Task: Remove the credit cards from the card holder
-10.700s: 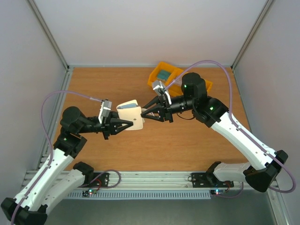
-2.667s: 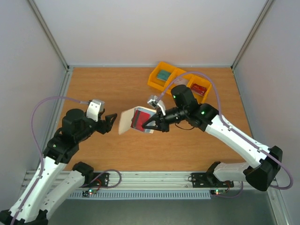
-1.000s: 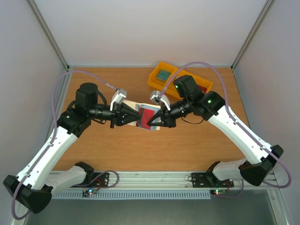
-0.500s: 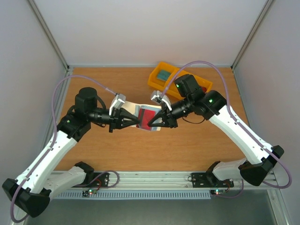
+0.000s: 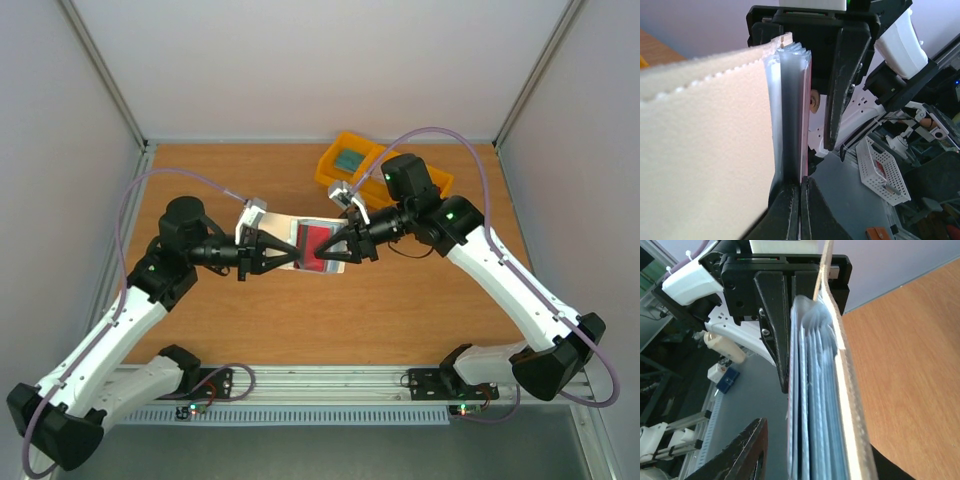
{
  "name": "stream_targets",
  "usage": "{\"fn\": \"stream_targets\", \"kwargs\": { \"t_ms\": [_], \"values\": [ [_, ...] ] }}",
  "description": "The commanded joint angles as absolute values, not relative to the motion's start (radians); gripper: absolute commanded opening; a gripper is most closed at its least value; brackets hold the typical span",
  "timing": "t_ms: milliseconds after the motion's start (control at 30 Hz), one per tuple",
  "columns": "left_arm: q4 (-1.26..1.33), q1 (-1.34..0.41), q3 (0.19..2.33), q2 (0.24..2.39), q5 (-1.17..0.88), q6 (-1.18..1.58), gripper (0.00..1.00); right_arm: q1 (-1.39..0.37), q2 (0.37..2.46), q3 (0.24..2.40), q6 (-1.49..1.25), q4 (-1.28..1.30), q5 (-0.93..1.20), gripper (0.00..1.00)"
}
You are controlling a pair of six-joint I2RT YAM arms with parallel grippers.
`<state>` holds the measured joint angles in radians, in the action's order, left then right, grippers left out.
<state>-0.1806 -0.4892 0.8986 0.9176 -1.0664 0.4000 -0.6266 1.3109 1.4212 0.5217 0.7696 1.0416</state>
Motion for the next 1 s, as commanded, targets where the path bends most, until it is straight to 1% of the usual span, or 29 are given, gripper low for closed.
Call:
{"fn": "stream_targets", "kwargs": {
  "t_ms": [0, 33, 100, 167, 233, 267, 300, 500, 600, 867, 933, 967],
  "values": [
    [-0.063, -0.483, 0.874, 0.887, -1.052, 0.471, 0.0, -0.61, 1.286, 1.407, 0.483, 0.725, 1.092, 0.37],
    [-0.045, -0.479, 0.872, 0.885, -1.05, 0.484, 0.0, -0.608, 1.288, 1.405, 0.48, 0.723, 1.092, 0.36],
    [-0.027, -0.469, 0.869, 0.882, -1.051, 0.501, 0.0, -0.601, 1.284, 1.4, 0.481, 0.722, 1.092, 0.29],
    [-0.026, -0.46, 0.864, 0.879, -1.053, 0.506, 0.0, -0.592, 1.281, 1.395, 0.481, 0.724, 1.095, 0.15],
    [-0.026, -0.452, 0.859, 0.877, -1.06, 0.507, 0.0, -0.589, 1.283, 1.396, 0.489, 0.737, 1.099, 0.05],
    [-0.026, -0.449, 0.857, 0.877, -1.064, 0.51, 0.0, -0.587, 1.283, 1.401, 0.497, 0.75, 1.099, 0.02],
    [-0.026, -0.446, 0.855, 0.876, -1.069, 0.511, 0.0, -0.583, 1.284, 1.407, 0.508, 0.766, 1.097, 0.01],
    [-0.102, -0.42, 0.853, 0.867, -1.114, 0.453, 0.0, -0.517, 1.258, 1.413, 0.537, 0.812, 1.115, 0.02],
    [-0.103, -0.417, 0.85, 0.877, -1.132, 0.451, 0.0, -0.515, 1.27, 1.423, 0.527, 0.804, 1.141, 0.09],
    [-0.07, -0.417, 0.848, 0.876, -1.132, 0.47, 0.0, -0.515, 1.271, 1.425, 0.522, 0.792, 1.168, 0.24],
    [-0.076, -0.417, 0.845, 0.874, -1.13, 0.471, 0.0, -0.515, 1.268, 1.425, 0.532, 0.803, 1.161, 0.25],
    [-0.077, -0.417, 0.844, 0.873, -1.126, 0.47, 0.0, -0.515, 1.269, 1.425, 0.532, 0.807, 1.161, 0.24]
  ]
}}
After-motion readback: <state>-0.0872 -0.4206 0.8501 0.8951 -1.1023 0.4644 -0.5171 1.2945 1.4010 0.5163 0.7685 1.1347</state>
